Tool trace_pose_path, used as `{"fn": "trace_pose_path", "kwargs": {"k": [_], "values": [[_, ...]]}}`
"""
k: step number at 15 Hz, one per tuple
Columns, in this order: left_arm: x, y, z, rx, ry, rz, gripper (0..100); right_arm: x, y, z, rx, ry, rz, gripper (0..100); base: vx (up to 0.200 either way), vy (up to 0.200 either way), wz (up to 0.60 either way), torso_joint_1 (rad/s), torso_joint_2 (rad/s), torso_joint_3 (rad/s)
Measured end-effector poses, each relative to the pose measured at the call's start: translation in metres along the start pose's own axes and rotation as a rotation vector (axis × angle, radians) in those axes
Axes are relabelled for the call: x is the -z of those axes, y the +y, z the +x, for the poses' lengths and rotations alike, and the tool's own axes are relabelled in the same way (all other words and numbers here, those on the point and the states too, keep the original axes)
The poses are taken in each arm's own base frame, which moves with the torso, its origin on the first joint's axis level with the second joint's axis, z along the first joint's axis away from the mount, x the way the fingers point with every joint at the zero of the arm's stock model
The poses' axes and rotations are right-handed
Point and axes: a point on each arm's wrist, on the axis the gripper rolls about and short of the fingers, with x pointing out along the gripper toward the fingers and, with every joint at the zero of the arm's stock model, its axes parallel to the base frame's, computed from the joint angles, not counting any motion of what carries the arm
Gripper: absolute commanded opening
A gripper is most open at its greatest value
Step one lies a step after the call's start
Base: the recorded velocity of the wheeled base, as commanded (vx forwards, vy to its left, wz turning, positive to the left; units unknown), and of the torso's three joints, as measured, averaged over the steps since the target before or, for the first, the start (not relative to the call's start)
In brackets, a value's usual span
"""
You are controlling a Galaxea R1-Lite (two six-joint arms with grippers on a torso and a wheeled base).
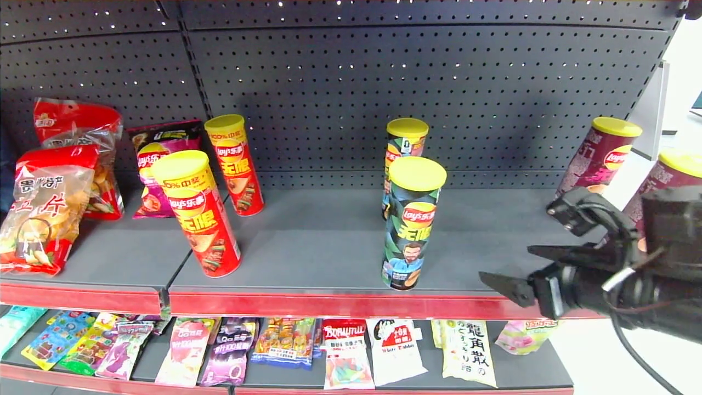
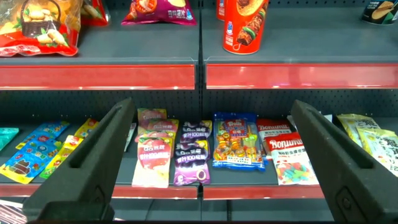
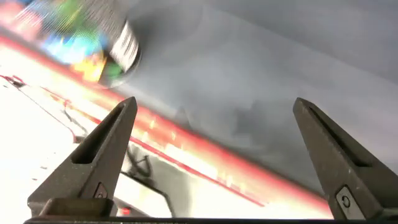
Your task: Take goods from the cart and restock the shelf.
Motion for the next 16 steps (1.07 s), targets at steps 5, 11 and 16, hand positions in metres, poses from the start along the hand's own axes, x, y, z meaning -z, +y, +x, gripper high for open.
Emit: {"fn": "trace_pose_path", "kwargs": {"k": [5,11,16], "values": [[0.0,0.0,0.0,0.0,0.0,0.0,100,0.064,-0.017,-0.086,0.046,-0.139,-0.04,100,0.0,0.0,0.0,0.0,0.0,0.0],[0.0,0.0,0.0,0.001,0.0,0.0,100,0.143,0.011,-0.144,0.261,-0.374,0.002,100,0.0,0.0,0.0,0.0,0.0,0.0],[0.0,0.0,0.0,0.0,0.0,0.0,100,0.176,0.021,-0.148,0.344,-0.434,0.192,100,0.0,0.0,0.0,0.0,0.0,0.0]]}}
